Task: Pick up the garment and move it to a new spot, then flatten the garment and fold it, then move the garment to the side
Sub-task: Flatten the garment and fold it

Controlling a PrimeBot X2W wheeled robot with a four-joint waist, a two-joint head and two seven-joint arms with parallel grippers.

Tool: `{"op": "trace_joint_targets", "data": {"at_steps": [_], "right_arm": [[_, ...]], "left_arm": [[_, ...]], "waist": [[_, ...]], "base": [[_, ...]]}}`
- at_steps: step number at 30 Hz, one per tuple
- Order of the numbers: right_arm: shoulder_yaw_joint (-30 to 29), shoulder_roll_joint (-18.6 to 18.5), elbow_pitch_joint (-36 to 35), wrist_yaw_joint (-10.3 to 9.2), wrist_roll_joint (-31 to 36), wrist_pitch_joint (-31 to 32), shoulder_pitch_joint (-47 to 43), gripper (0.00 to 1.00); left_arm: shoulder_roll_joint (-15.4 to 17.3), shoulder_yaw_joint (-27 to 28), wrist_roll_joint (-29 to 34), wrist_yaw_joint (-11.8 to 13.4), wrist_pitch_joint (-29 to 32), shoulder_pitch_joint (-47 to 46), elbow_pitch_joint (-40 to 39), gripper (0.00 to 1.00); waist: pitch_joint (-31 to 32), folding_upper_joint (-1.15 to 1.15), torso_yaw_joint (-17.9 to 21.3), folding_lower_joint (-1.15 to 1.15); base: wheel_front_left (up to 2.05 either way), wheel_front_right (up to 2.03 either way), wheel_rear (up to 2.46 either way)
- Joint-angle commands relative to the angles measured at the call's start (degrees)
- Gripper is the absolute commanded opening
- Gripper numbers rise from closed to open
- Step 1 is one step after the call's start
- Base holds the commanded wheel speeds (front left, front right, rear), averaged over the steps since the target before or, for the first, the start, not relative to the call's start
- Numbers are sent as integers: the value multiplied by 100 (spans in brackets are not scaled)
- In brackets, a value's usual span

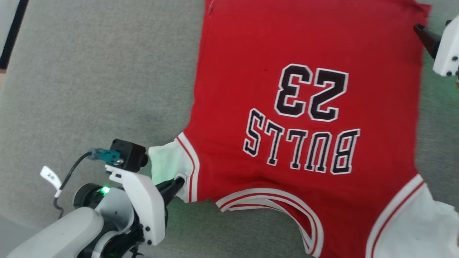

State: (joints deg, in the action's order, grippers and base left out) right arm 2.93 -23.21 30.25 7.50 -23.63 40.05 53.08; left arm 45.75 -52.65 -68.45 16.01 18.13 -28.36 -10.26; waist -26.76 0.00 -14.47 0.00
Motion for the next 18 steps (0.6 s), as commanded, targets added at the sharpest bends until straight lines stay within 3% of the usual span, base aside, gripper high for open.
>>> {"op": "trace_joint_targets", "data": {"at_steps": [1,6,9,10,11,15,18], "right_arm": [[21,39,186,-2,27,49,133,100],[192,126,1296,-1,64,418,722,100],[446,173,1964,-1,191,953,759,100],[487,153,2192,-1,249,1156,745,42],[535,138,2344,-1,298,1298,736,0],[567,74,2521,-4,334,1266,918,0],[768,-15,2277,-4,229,1185,959,0]], "left_arm": [[-48,-20,36,-39,20,-83,43,0],[-229,-56,29,-195,31,-213,226,0],[-304,-85,20,-261,39,-251,352,0],[-325,-88,12,-281,39,-264,385,0],[-345,-91,7,-291,38,-276,412,0],[-357,-53,-29,-323,5,-288,529,0],[-302,15,-71,-307,-54,-247,570,0]], "waist": [[-121,0,-143,0],[-252,0,-329,0],[-280,0,-370,0],[-286,0,-370,0],[-289,0,-370,0],[-271,0,-284,0],[-205,0,-150,0]], "base": [[0,0,0],[0,0,0],[0,0,0],[0,0,0],[0,0,0],[0,0,0],[0,0,0]]}}
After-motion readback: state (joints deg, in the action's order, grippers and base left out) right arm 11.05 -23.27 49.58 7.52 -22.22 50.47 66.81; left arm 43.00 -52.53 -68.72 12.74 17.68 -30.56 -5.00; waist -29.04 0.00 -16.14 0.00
